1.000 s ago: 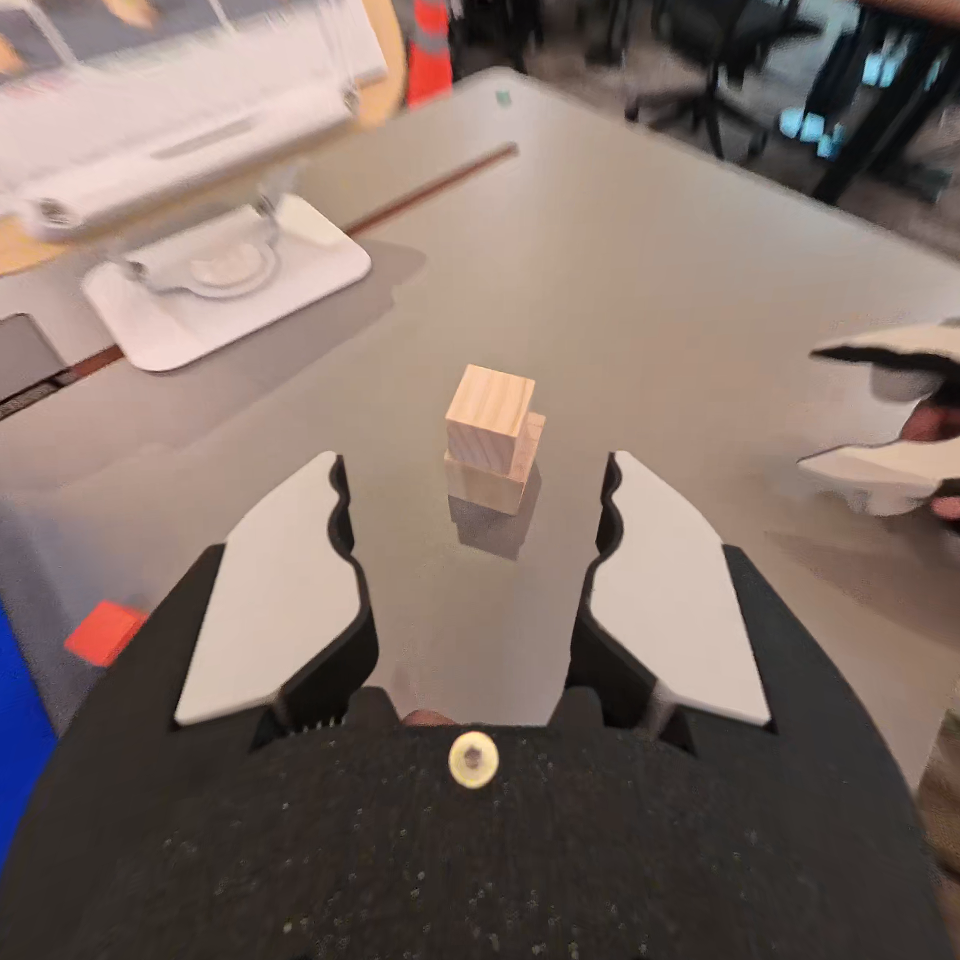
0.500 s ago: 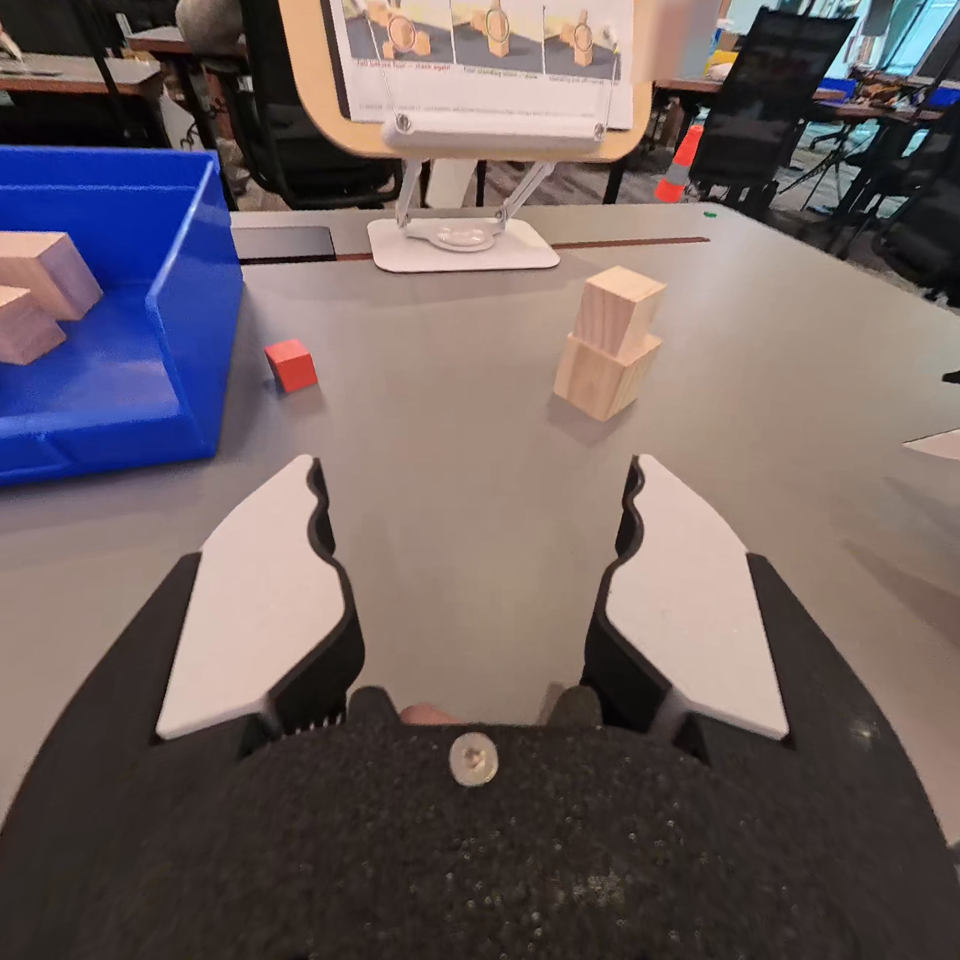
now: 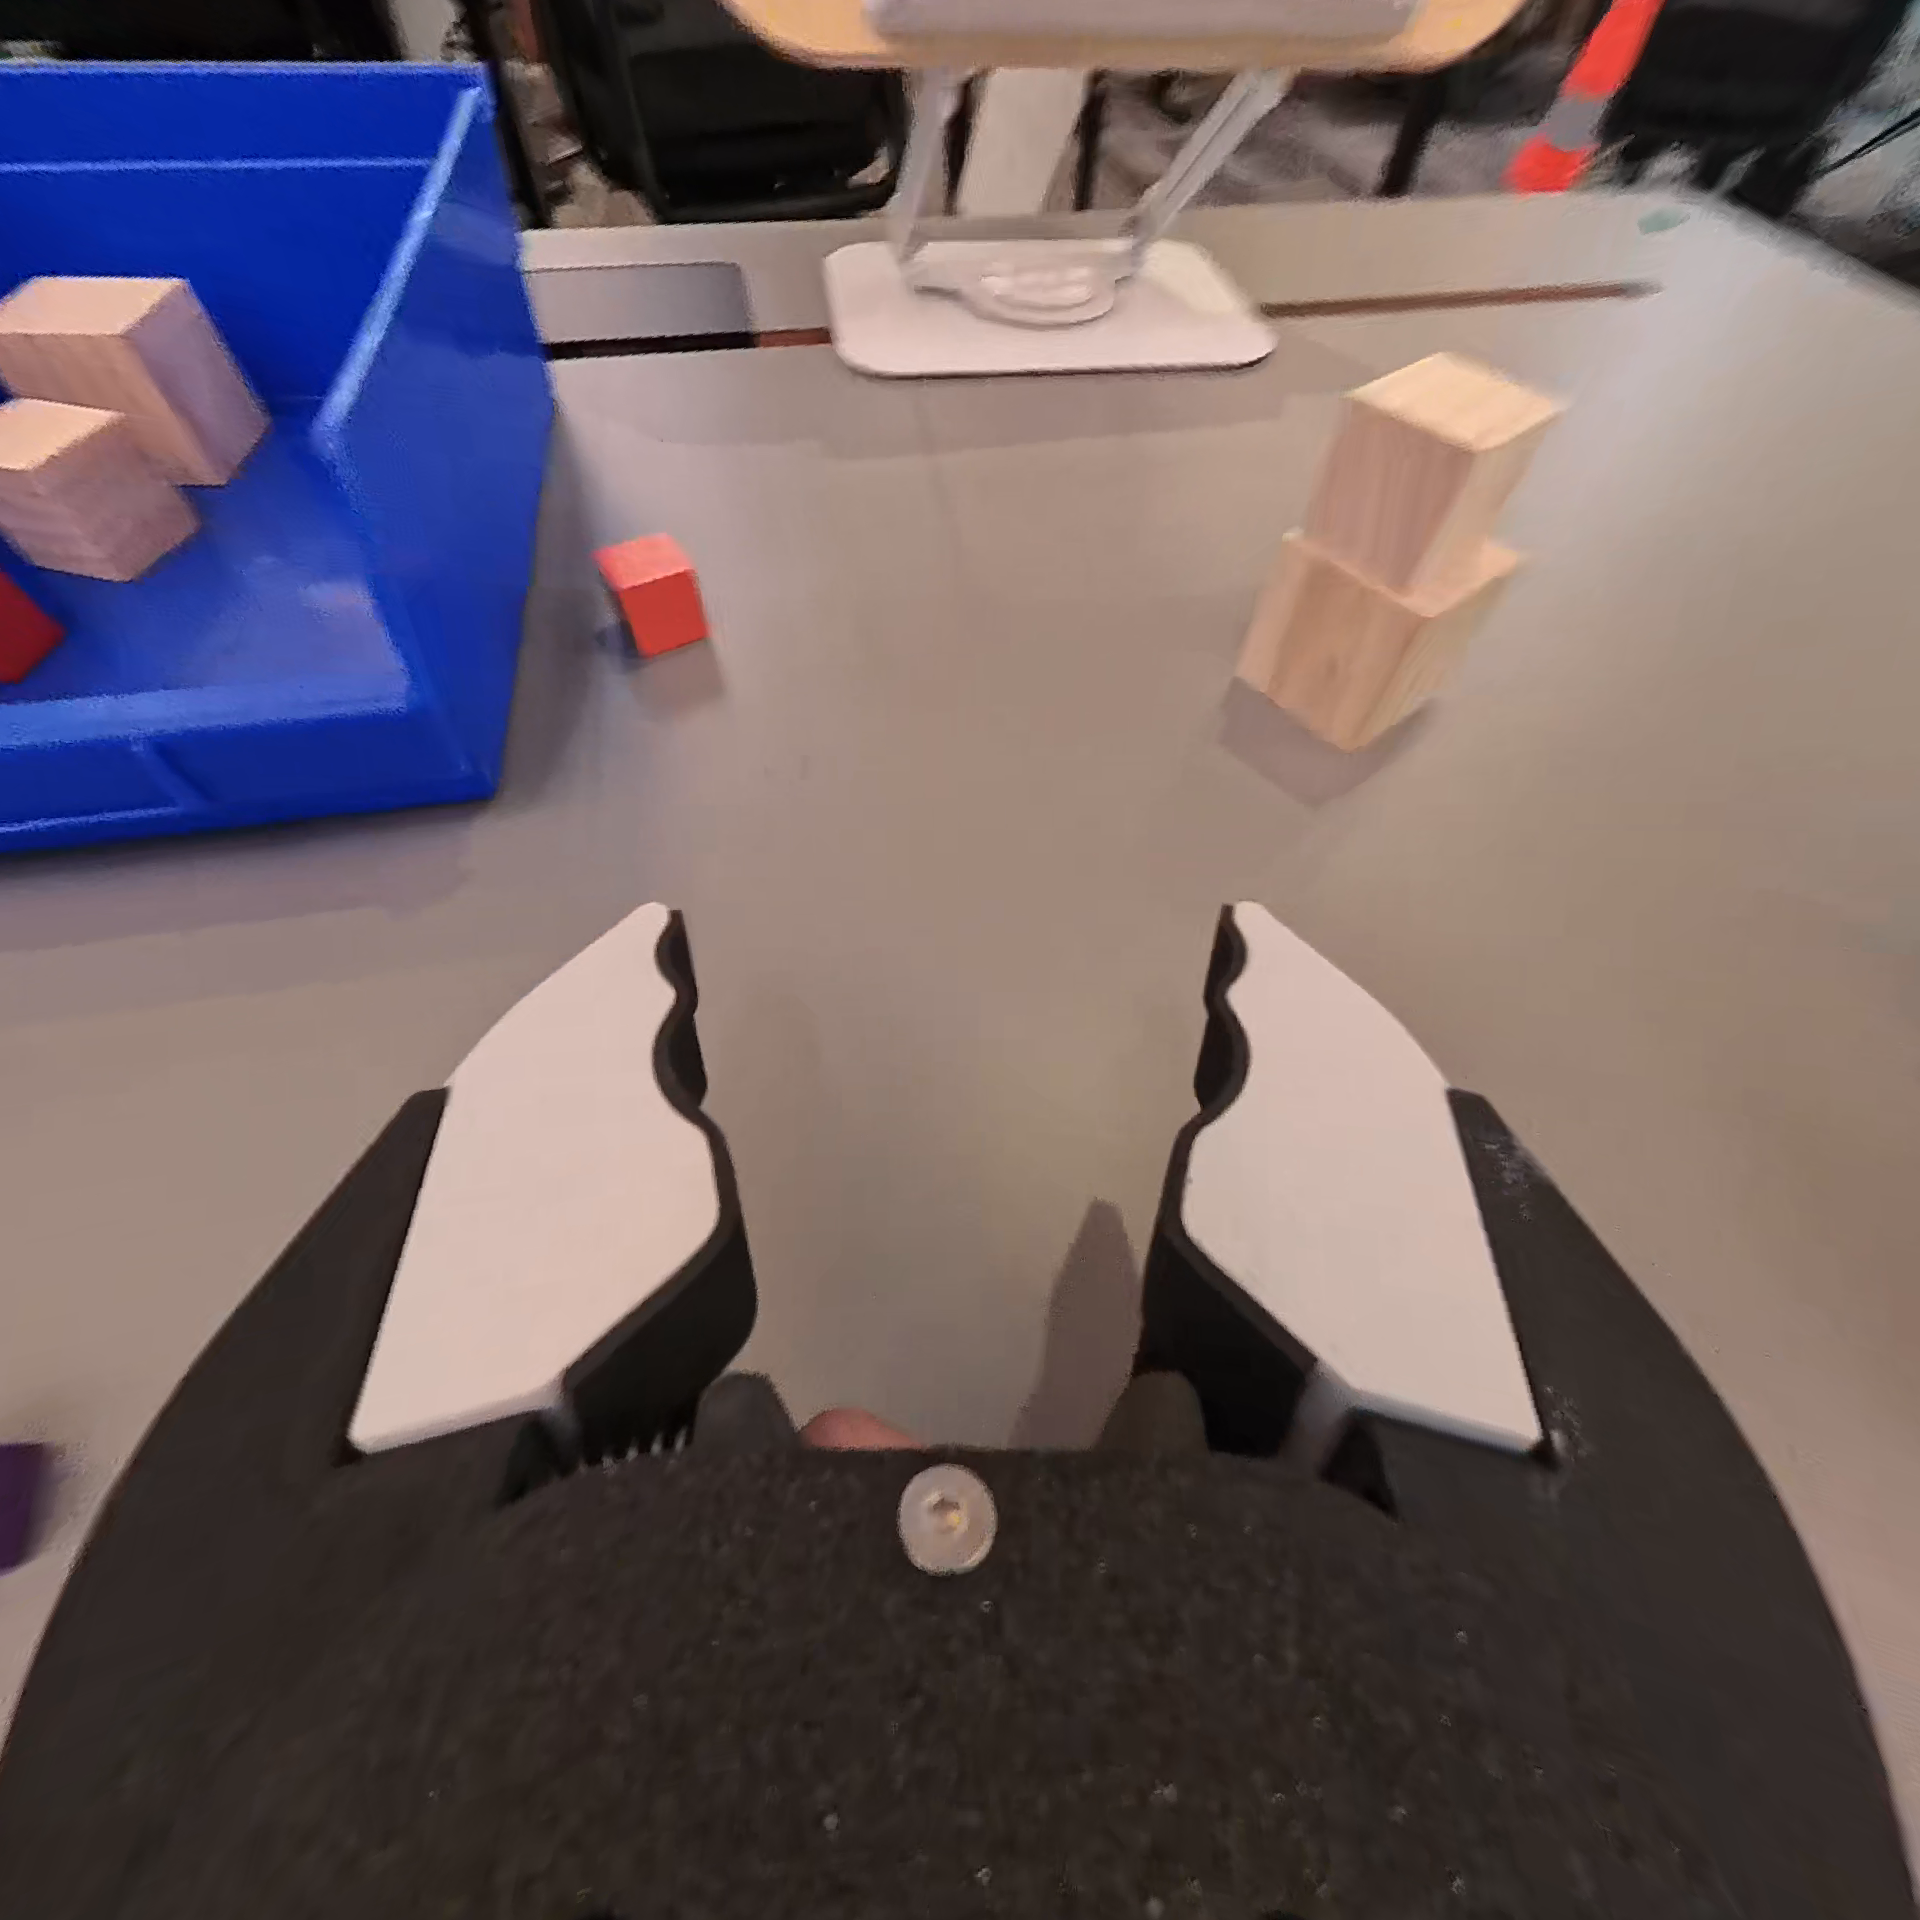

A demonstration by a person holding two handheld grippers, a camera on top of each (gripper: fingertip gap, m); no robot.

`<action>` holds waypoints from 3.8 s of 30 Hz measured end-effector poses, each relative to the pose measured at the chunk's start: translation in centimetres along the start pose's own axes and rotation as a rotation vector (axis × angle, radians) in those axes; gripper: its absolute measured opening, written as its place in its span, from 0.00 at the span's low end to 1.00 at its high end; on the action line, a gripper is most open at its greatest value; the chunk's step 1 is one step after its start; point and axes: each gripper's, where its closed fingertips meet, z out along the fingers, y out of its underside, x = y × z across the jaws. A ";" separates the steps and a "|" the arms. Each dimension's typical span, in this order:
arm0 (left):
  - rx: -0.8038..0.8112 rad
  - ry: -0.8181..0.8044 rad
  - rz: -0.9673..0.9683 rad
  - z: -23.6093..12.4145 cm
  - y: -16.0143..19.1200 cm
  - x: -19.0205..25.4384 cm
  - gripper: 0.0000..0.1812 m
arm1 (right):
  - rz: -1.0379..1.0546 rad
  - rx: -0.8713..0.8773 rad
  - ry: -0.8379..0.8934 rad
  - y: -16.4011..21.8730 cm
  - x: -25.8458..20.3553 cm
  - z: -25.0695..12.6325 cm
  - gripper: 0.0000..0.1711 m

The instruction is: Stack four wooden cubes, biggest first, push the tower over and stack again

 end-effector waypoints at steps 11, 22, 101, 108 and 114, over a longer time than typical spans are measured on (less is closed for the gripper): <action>-0.151 -0.234 -0.096 11.0 -4.2 -4.8 0.46 | -0.012 0.015 -0.038 -0.7 -0.4 0.3 0.49; -0.351 -0.360 -0.266 17.5 -2.4 -7.5 0.45 | -0.023 0.030 -0.057 -1.4 0.0 0.0 0.49; -0.363 0.677 0.600 12.9 -8.6 14.3 0.16 | 0.018 0.051 0.040 -1.5 1.7 -1.8 0.46; -0.391 0.692 0.580 13.0 -8.2 14.1 0.16 | 0.017 0.051 0.039 -1.5 2.0 -1.6 0.46; -0.381 0.680 0.546 12.6 -8.8 13.7 0.35 | 0.018 0.050 0.036 -1.5 2.0 -1.5 0.46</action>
